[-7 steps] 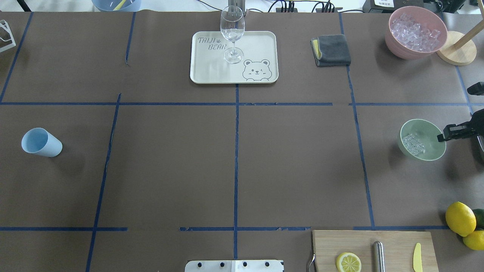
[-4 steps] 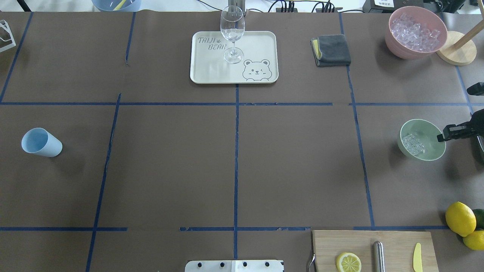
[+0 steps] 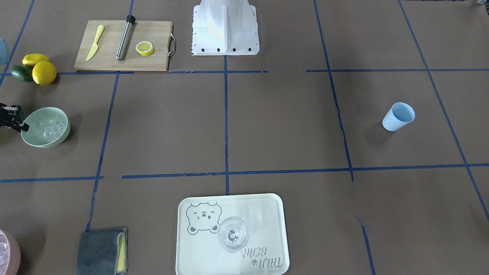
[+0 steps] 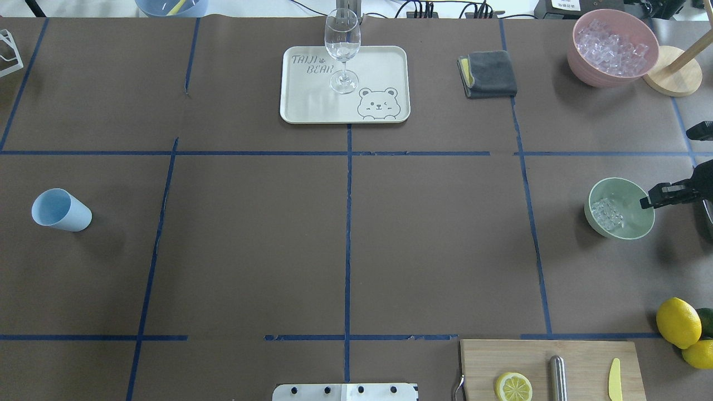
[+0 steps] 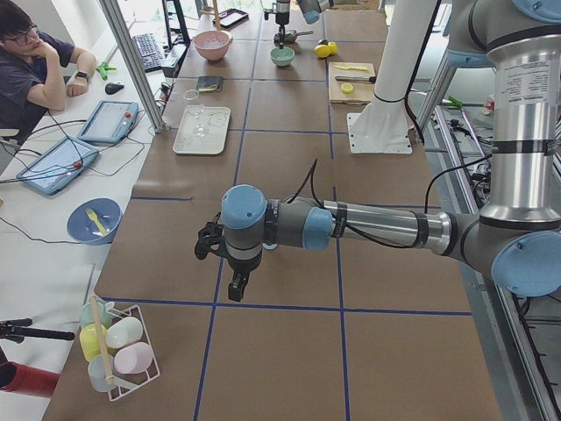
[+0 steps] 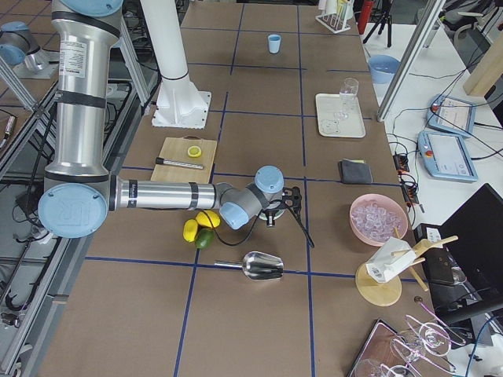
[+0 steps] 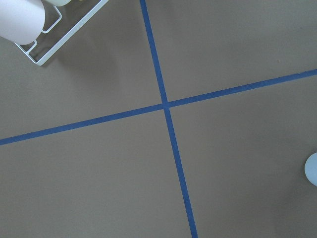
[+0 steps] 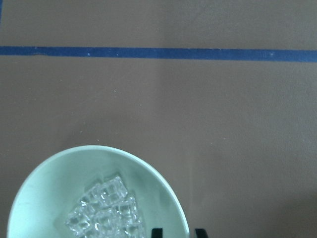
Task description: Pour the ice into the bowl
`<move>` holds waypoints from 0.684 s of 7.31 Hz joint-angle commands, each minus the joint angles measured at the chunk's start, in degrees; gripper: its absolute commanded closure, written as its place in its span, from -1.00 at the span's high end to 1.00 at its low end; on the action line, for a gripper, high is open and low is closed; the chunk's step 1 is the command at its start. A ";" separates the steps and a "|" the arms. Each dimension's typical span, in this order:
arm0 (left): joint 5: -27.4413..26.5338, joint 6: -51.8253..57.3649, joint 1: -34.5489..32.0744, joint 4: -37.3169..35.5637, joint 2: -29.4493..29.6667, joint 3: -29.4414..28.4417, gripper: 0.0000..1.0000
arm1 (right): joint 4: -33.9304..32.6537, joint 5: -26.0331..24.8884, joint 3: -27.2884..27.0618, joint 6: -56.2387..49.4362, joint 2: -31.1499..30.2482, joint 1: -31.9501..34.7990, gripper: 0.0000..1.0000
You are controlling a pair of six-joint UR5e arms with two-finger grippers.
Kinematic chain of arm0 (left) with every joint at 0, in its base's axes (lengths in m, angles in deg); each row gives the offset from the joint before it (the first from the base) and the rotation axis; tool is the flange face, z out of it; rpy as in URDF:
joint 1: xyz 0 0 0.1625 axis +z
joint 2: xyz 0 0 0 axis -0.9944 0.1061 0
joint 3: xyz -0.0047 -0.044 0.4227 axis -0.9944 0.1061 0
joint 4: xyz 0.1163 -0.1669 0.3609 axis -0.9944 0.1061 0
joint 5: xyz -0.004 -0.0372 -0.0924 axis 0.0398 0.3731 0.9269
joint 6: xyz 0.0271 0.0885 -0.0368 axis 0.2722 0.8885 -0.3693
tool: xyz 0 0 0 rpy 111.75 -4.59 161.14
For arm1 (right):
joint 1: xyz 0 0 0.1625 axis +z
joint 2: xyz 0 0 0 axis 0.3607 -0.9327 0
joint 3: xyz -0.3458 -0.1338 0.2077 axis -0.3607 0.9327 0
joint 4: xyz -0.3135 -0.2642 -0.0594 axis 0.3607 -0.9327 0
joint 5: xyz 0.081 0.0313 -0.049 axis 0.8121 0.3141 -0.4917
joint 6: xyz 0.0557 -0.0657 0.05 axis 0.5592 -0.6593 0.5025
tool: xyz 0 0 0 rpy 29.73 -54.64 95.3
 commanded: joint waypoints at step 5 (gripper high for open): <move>0.00 0.00 0.00 0.05 0.52 0.23 1.00 | -10.84 -0.14 -2.02 -16.98 -0.39 10.93 1.00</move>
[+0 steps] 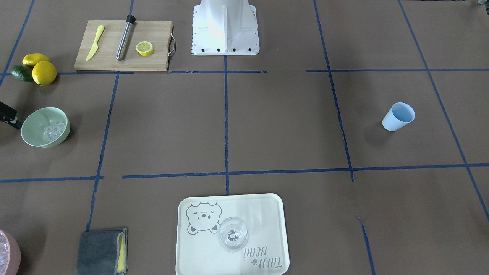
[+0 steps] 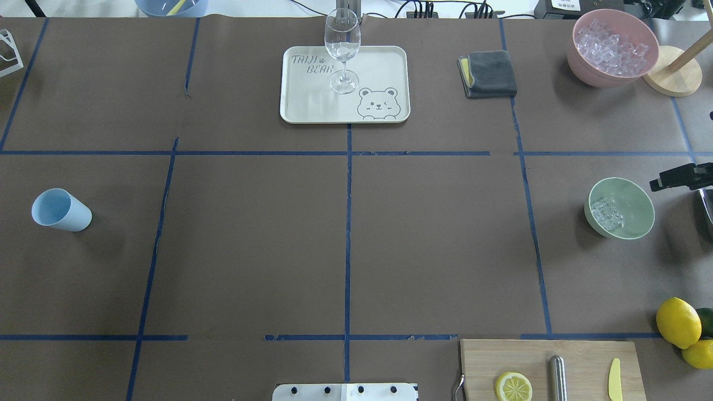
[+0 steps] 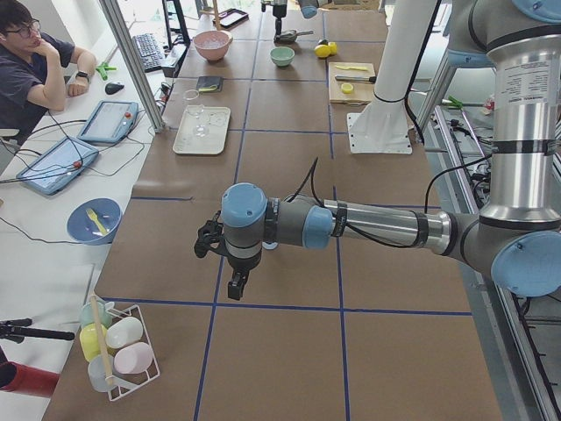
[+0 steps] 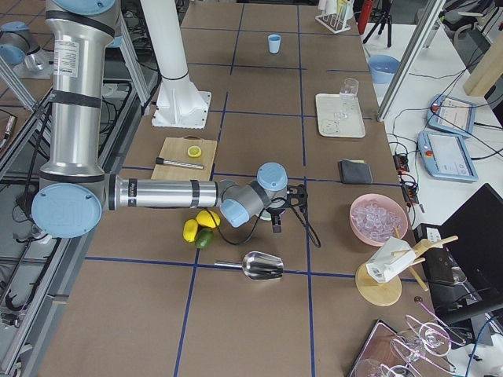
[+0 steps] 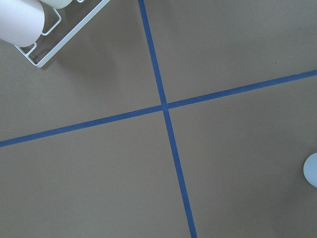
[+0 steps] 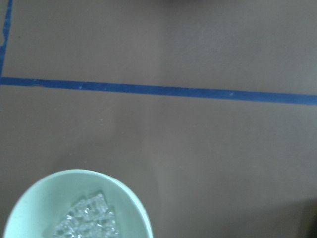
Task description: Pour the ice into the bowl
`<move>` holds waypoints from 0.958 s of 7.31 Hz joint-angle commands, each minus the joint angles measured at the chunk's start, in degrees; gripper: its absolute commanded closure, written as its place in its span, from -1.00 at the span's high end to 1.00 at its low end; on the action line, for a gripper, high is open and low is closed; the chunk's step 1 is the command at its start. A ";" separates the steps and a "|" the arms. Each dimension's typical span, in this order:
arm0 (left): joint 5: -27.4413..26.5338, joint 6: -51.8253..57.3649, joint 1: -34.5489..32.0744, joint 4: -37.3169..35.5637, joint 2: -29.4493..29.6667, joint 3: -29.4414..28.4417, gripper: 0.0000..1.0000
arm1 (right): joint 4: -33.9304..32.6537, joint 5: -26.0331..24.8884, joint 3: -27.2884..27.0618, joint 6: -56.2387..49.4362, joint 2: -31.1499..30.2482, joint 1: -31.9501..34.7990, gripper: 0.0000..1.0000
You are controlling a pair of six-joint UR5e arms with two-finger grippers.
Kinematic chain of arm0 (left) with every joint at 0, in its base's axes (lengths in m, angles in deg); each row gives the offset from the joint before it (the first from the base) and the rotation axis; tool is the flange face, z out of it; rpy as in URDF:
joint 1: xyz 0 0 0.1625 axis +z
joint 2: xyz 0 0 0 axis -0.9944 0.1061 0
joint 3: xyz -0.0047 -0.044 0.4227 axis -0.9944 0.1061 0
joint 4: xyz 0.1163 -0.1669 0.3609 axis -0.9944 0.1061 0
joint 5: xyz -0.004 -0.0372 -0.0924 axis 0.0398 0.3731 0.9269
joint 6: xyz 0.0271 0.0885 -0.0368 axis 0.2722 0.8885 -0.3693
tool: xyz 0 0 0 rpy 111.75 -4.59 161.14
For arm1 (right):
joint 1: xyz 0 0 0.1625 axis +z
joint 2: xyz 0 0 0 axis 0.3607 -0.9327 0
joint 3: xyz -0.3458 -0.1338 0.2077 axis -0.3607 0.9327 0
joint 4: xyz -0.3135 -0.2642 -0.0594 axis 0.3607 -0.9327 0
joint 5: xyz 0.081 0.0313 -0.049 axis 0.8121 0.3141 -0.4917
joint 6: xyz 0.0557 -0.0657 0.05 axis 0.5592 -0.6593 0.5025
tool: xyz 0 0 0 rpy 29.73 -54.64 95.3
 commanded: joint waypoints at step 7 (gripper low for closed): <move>-0.09 0.00 -0.09 -0.17 -0.42 -1.14 1.00 | -40.19 -6.33 -9.33 -35.43 -0.17 19.68 1.00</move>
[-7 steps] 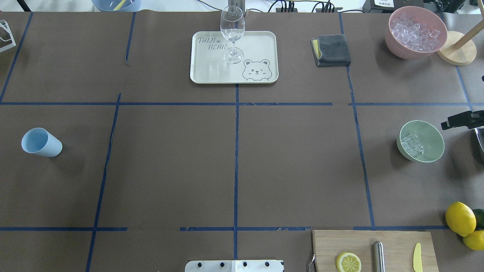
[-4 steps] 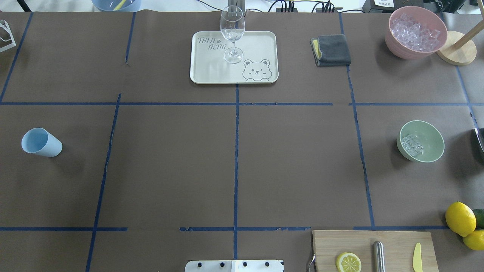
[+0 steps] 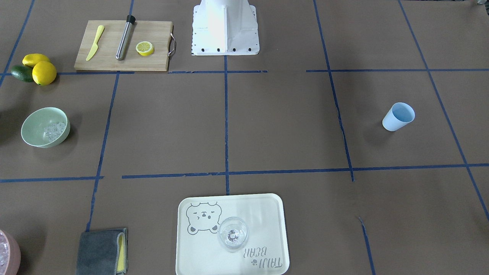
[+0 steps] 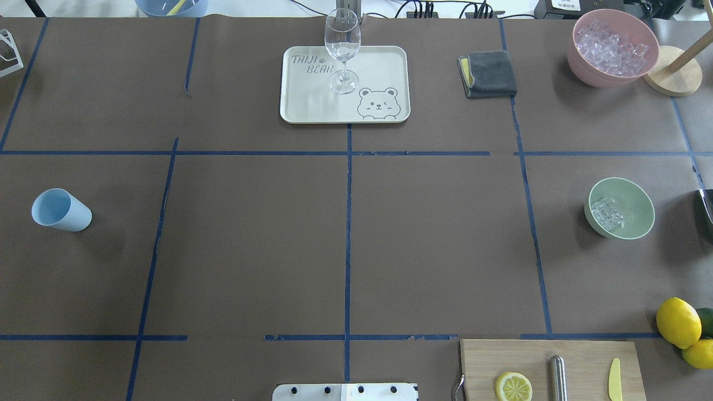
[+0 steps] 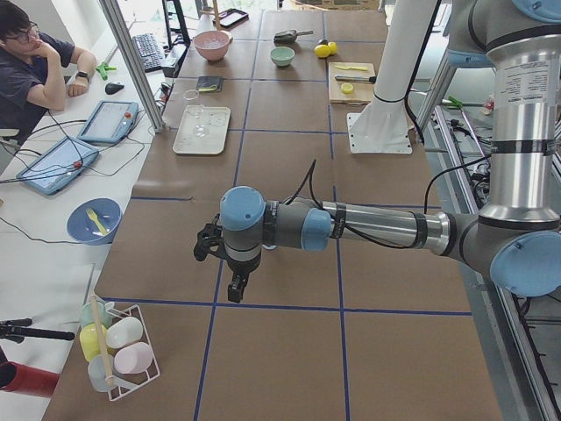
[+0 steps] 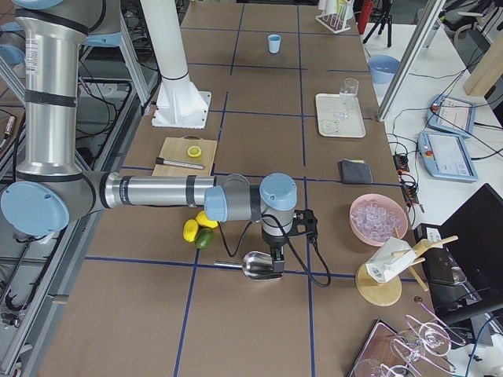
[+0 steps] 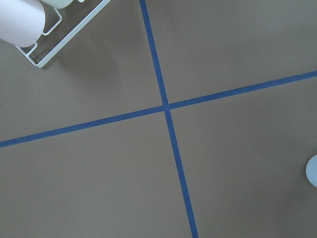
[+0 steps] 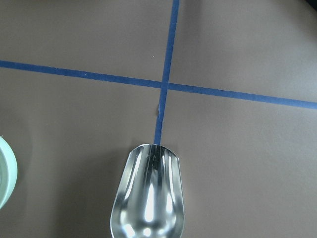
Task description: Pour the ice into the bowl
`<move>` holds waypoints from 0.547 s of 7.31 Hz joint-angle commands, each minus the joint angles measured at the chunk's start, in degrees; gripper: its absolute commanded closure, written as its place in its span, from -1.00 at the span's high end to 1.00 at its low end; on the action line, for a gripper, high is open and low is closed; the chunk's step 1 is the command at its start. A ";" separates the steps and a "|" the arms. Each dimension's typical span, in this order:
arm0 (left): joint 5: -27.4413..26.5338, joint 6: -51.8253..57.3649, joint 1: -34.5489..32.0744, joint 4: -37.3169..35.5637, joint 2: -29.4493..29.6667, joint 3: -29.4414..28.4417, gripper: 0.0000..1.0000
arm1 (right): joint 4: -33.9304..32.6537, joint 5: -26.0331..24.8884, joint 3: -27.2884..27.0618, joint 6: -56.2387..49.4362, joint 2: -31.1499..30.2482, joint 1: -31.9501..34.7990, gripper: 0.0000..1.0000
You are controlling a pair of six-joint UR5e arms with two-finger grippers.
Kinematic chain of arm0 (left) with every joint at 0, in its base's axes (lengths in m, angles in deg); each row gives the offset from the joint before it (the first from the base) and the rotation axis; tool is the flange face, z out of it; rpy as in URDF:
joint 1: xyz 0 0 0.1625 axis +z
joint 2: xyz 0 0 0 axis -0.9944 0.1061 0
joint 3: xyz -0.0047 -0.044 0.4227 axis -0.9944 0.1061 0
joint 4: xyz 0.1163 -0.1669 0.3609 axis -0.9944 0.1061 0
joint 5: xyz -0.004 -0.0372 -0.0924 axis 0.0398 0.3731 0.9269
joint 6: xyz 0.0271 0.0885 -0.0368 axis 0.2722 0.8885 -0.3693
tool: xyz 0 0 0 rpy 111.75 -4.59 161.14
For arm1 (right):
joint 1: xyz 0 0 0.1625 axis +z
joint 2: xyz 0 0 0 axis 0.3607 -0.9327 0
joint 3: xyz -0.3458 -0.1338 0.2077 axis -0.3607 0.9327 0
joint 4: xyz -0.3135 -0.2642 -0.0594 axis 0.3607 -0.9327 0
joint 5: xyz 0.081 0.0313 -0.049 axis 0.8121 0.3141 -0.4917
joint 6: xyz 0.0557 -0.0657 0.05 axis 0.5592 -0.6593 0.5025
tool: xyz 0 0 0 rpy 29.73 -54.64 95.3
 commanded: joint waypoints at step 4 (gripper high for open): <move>0.00 0.09 0.03 0.34 -1.92 -0.06 1.00 | -2.79 -2.26 -1.00 0.09 -2.23 0.40 1.00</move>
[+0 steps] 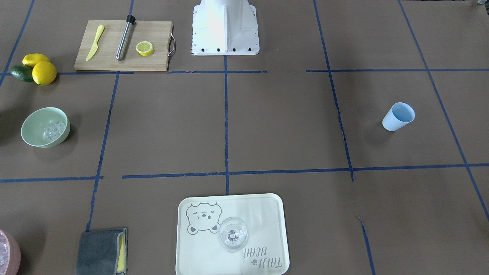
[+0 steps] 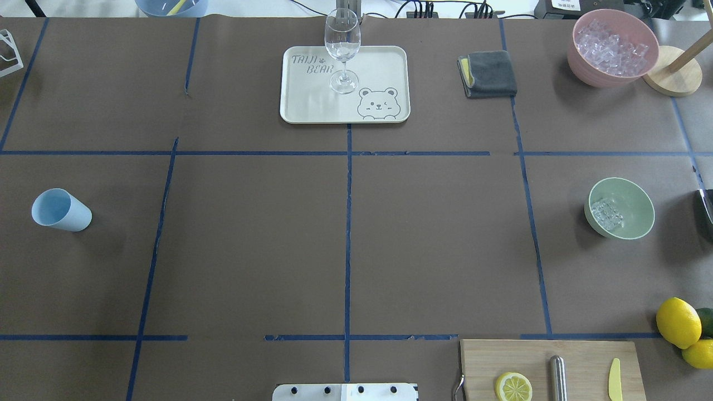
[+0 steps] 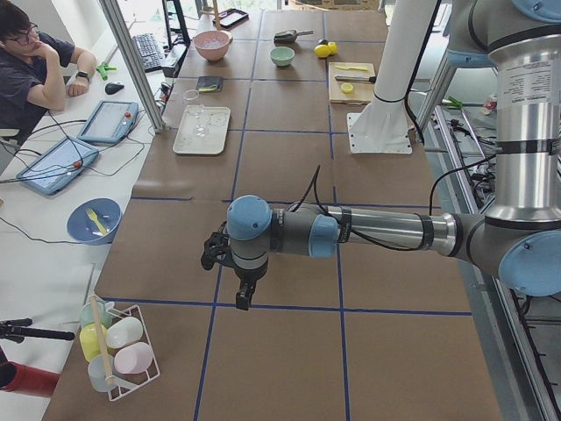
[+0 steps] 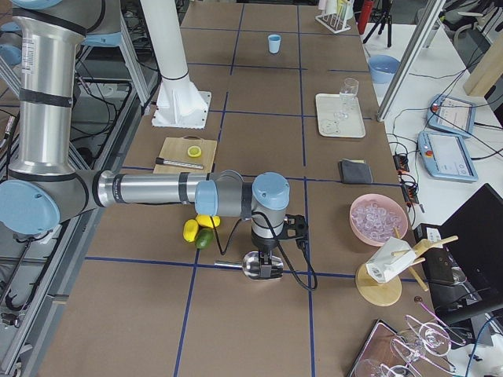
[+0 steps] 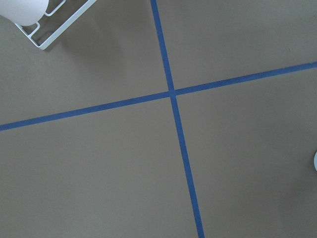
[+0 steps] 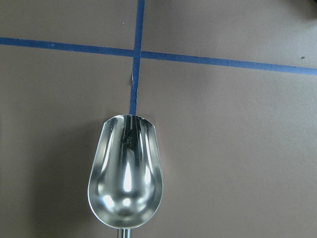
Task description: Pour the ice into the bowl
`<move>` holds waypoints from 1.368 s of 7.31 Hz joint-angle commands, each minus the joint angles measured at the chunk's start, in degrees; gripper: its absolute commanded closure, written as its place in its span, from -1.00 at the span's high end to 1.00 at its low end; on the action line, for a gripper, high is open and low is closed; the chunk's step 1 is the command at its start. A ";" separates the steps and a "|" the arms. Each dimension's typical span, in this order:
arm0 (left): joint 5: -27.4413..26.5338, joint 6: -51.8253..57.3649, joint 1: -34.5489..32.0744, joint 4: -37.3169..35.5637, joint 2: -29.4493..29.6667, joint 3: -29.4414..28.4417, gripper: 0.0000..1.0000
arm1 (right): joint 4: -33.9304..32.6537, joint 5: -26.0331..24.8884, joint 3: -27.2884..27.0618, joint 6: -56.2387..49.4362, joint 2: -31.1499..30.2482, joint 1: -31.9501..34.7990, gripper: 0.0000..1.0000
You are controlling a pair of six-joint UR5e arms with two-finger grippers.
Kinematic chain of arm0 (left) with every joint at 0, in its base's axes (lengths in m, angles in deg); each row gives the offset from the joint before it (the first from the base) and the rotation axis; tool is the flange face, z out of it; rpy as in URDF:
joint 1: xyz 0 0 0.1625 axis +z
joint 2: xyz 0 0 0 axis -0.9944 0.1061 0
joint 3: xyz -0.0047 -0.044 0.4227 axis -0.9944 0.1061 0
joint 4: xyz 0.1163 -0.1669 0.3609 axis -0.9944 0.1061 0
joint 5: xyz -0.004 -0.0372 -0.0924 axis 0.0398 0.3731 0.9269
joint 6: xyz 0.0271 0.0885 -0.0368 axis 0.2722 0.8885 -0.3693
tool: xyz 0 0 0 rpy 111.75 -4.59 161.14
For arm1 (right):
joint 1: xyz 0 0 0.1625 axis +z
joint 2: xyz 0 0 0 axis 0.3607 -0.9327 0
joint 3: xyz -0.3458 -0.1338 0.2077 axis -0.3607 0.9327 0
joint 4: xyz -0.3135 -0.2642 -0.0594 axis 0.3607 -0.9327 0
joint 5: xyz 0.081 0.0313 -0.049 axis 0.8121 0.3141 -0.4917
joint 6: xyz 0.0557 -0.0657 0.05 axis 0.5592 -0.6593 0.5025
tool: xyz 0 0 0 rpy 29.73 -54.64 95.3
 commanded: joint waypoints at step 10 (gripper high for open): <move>0.13 0.03 0.08 -0.12 -0.10 -0.02 1.00 | 0.17 2.30 0.16 0.01 0.54 0.01 1.00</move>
